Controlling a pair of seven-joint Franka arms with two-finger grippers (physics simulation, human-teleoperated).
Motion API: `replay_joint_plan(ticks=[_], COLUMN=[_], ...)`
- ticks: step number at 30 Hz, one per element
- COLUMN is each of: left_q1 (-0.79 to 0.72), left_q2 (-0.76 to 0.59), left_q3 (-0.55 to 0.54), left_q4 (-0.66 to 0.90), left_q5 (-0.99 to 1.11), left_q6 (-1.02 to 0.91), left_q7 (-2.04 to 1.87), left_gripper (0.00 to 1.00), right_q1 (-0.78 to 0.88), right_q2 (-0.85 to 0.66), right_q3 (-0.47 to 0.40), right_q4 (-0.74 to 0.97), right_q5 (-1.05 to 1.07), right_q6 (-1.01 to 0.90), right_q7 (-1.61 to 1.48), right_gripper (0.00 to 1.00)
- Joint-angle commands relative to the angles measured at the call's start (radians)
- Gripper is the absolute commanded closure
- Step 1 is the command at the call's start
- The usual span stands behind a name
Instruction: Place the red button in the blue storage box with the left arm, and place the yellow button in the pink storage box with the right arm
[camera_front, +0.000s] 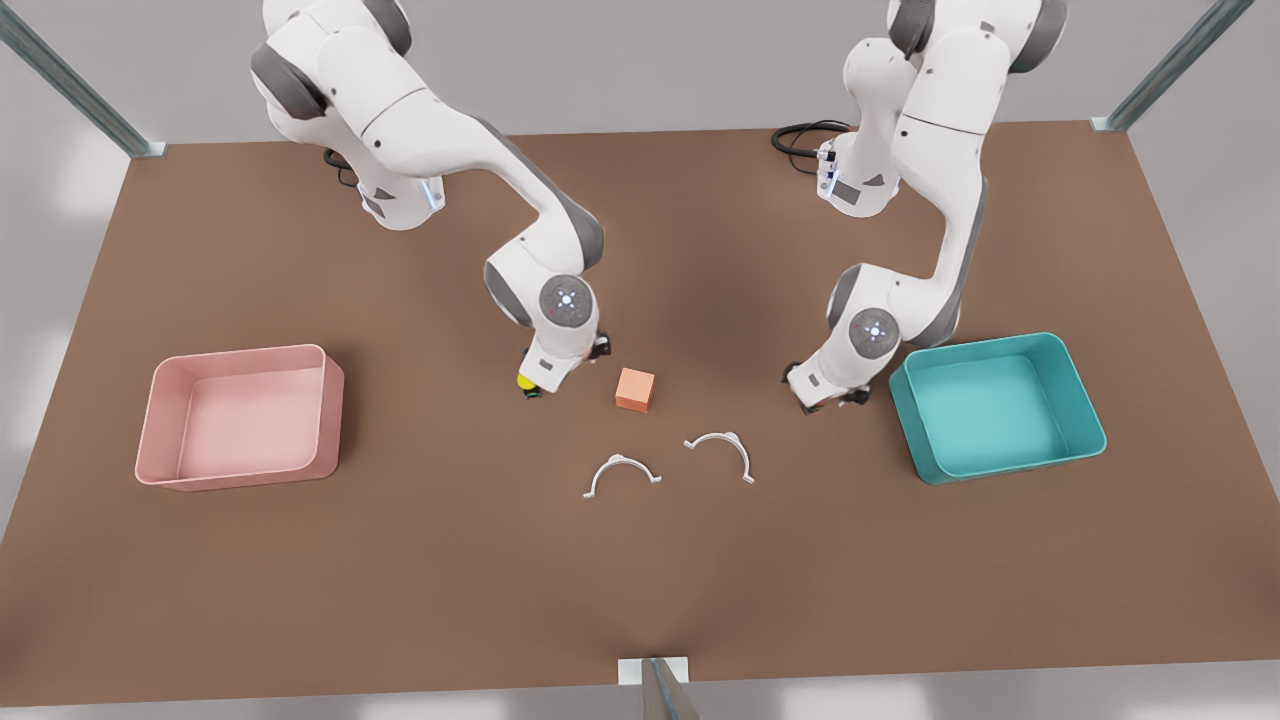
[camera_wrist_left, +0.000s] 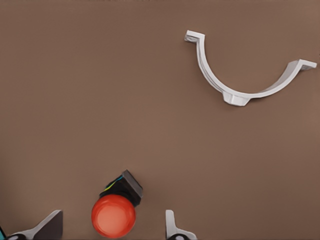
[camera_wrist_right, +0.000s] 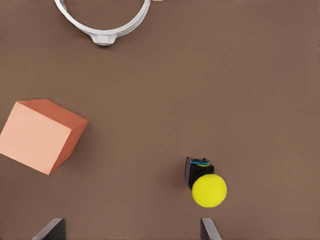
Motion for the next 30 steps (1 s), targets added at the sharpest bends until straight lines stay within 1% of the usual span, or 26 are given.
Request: replay_joint_plan(ticks=[1, 2, 4, 8, 9, 10, 11, 13, 14, 19, 20, 21, 25, 28, 29, 30], left_q1=[-0.002, -0.002, -0.002, 0.0, 0.0, -0.001, -0.002, -0.002, -0.002, -0.002, -0.002, -0.002, -0.002, 0.0, 0.0, -0.001], left_q2=[0.016, 0.03, 0.046, 0.046, 0.046, 0.044, 0.046, 0.046, 0.046, 0.052, 0.05, 0.047, 0.01, 0.004, 0.006, 0.004], left_q3=[0.0, 0.0, 0.002, 0.002, 0.0, 0.0, 0.0, 0.0, 0.001, 0.0, 0.0, 0.0, 0.002, 0.002, 0.002, 0.002], left_q4=[-0.014, -0.017, -0.077, -0.1, -0.098, -0.096, -0.098, -0.098, -0.098, -0.096, -0.096, -0.096, -0.095, -0.095, -0.095, -0.095], left_q5=[0.002, 0.002, 0.002, 0.002, 0.002, 0.002, 0.002, 0.002, 0.002, 0.002, 0.002, 0.002, 0.002, 0.002, 0.002, 0.002], left_q6=[0.177, 0.183, 0.241, 0.243, 0.243, 0.243, 0.243, 0.243, 0.243, 0.243, 0.243, 0.241, 0.234, 0.233, 0.232, 0.232], left_q7=[0.228, 0.231, 0.254, 0.254, 0.254, 0.252, 0.252, 0.252, 0.252, 0.252, 0.252, 0.252, 0.254, 0.254, 0.254, 0.254], left_gripper=[0.0, 0.0, 0.0, 0.01, 0.03, 0.13, 0.22, 0.28, 0.32, 0.4, 0.42, 0.42, 0.42, 0.5, 0.51, 0.52], right_q1=[0.0, -0.014, -0.069, -0.132, -0.152, -0.159, -0.165, -0.167, -0.173, -0.173, -0.173, -0.173, -0.187, -0.187, -0.193, -0.198], right_q2=[0.002, 0.001, -0.01, -0.013, -0.013, -0.021, -0.021, -0.018, -0.018, -0.025, -0.033, -0.034, 0.001, 0.024, 0.032, 0.039], right_q3=[0.0, 0.003, 0.011, 0.012, 0.012, 0.015, 0.017, 0.018, 0.032, 0.058, 0.06, 0.06, 0.058, 0.058, 0.058, 0.058], right_q4=[-0.004, -0.013, -0.052, -0.085, -0.099, -0.137, -0.151, -0.171, -0.18, -0.251, -0.283, -0.291, -0.291, -0.291, -0.291, -0.292], right_q5=[-0.002, -0.002, -0.002, -0.002, -0.002, -0.002, -0.002, -0.002, 0.004, 0.002, 0.002, 0.001, -0.001, -0.005, -0.005, -0.007], right_q6=[0.109, 0.106, 0.111, 0.123, 0.131, 0.183, 0.19, 0.192, 0.193, 0.25, 0.288, 0.296, 0.339, 0.375, 0.387, 0.39], right_q7=[0.492, 0.487, 0.42, 0.256, 0.251, 0.251, 0.251, 0.239, 0.24, 0.239, 0.239, 0.237, 0.237, 0.237, 0.237, 0.236], right_gripper=[0.0, 0.0, 0.0, 0.0, 0.0, 0.0, 0.0, 0.0, 0.0, 0.0, 0.0, 0.0, 0.0, 0.0, 0.0, 0.03])
